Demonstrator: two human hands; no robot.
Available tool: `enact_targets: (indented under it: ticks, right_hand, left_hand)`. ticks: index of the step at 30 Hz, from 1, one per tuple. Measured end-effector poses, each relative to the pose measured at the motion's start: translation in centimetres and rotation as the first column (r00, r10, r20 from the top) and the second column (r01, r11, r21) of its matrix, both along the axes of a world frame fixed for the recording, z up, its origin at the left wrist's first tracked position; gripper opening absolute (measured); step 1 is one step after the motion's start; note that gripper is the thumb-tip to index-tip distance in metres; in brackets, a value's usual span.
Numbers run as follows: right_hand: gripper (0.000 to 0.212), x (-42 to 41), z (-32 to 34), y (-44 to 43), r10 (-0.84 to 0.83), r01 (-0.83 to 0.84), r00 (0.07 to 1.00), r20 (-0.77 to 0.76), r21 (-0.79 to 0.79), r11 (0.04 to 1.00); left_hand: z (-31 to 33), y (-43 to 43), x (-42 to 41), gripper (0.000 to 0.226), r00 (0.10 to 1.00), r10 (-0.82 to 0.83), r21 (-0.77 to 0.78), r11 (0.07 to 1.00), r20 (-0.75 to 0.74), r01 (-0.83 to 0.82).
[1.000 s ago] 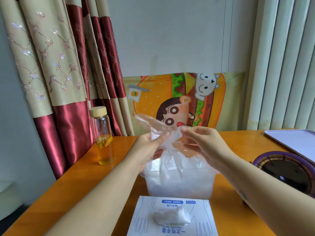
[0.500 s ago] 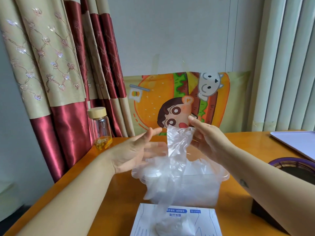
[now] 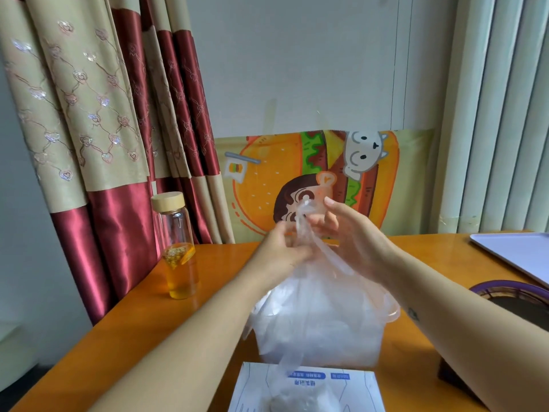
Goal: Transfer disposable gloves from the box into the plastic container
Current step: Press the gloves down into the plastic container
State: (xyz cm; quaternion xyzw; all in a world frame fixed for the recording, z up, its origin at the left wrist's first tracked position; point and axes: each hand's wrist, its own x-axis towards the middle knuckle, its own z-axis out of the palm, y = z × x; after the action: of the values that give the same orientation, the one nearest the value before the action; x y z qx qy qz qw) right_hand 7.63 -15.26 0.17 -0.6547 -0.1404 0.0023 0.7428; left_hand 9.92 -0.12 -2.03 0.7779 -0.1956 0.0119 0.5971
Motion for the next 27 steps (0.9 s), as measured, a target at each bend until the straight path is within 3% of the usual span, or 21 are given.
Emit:
enact_targets:
  ticks: [3,6,10,12,14,17,20,22,23,25,27]
  right_hand:
    - [0.054,-1.1,1.0,-1.4,-0.119,0.133,0.989,0.086,-0.191,0.973]
    - [0.05,-3.1,1.0,-1.2,-0.043,0.126,0.979,0.199,-0.423,0.897]
    - [0.038,-3.3,0.5,0.0,0.031,0.278,0.914,0.405,-0.678,0.68]
    - [0.045,-2.5,0.1,0.4,0.006,0.437,0.844,0.537,-0.693,0.573]
    - [0.048,-1.4,-0.3,0.2,-0.074,0.536,0.796,0.6,-0.643,0.547]
    - [0.06,0.7,-1.0,-1.1,-0.134,0.515,0.842,0.522,-0.706,0.487]
    - [0.073,2.3,-2.0,-2.5,-0.116,0.366,0.93,0.348,-0.871,0.327]
    - [0.074,2.8,-2.8,-3.0,-0.09,0.288,0.958,0.274,-0.929,0.233]
    - [0.074,3.0,-3.1,-3.1,-0.079,0.26,0.965,0.25,-0.95,0.17]
    - [0.07,3.4,-3.6,-3.0,-0.071,0.214,0.975,0.211,-0.976,0.045]
    - [0.063,3.6,-4.2,-2.8,-0.07,0.172,0.982,0.176,-0.984,-0.054]
  left_hand:
    - [1.0,1.4,0.9,0.041,0.97,0.218,0.092,0.969,0.112,-0.228]
    - [1.9,2.0,1.3,0.044,0.936,0.319,0.144,0.93,0.148,-0.339]
    - [2.7,1.5,1.6,0.03,0.942,0.299,0.169,0.931,0.151,-0.323]
    - [2.9,1.3,2.0,0.03,0.948,0.288,0.156,0.939,0.133,-0.307]
    - [2.9,1.5,2.5,0.031,0.966,0.242,0.143,0.957,0.09,-0.253]
    - [2.4,2.9,3.3,0.036,0.991,0.133,0.249,0.96,0.011,-0.132]
    - [1.4,6.0,4.8,0.045,0.975,0.222,0.46,0.869,-0.03,-0.183]
    - [1.1,7.5,5.7,0.04,0.933,0.34,0.607,0.719,0.117,-0.338]
    - [1.2,7.6,5.7,0.033,0.89,0.386,0.598,0.663,0.241,-0.45]
    - [2.0,6.2,4.7,0.023,0.809,0.347,0.45,0.694,0.475,-0.562]
    - [2.9,3.5,2.8,0.022,0.853,0.081,0.498,0.782,0.515,-0.375]
